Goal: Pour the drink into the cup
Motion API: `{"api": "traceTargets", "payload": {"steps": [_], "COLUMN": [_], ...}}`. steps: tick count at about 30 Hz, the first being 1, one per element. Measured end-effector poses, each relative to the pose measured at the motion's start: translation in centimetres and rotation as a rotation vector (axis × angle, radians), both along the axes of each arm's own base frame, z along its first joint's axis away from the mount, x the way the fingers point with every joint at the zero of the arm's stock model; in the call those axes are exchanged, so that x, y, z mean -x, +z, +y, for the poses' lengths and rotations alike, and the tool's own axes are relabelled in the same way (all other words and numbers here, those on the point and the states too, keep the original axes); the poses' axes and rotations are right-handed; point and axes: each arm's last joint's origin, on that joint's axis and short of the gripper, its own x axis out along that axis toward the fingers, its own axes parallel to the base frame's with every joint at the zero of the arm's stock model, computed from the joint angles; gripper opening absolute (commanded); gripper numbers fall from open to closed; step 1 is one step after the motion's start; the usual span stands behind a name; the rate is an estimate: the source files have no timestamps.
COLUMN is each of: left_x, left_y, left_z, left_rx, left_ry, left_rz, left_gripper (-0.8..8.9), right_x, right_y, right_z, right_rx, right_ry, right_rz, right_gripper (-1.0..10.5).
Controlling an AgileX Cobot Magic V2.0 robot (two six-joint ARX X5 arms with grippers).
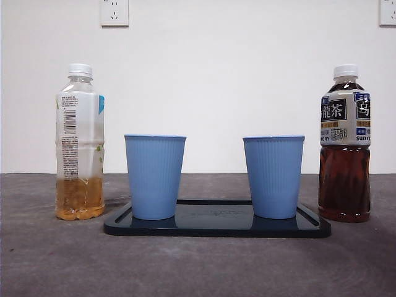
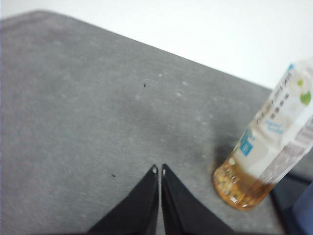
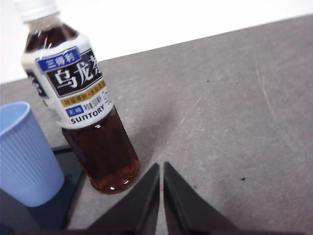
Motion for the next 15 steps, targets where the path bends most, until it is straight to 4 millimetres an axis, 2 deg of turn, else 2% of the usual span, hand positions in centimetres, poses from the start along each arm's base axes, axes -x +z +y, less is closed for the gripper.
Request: {"api": "traceTargets", "payload": {"steps": [5, 8, 10, 15], "left_x": [0.0, 0.2, 0.4, 1.3], "left_y": [0.1, 0.7, 1.7, 5.8], "left_z": [-0.2, -0.2, -0.3, -0.3], "left_rx": [0.126, 0.172, 0.185, 0.191], "left_ry": [-0.034, -0.052, -0.051, -0.058], "left_rz": [0.002, 0.01, -0.014, -0.102], "left_gripper": [0.1, 0.1, 0.1, 0.1], "right_x": [0.1, 0.3, 0.6, 1.7], "right_y": [0.3, 1.7, 3.1, 6.9], "right_z": [0.2, 0.1, 0.1, 0.1], "right_rx": [-0.084, -0.107, -0.112, -0.11], "right_ry": [0.045, 0.033, 0.031, 0.036], "right_rz": [0.006, -0.029, -0.072, -0.179], "right_gripper": [0.1, 0.1, 0.1, 0.1]}}
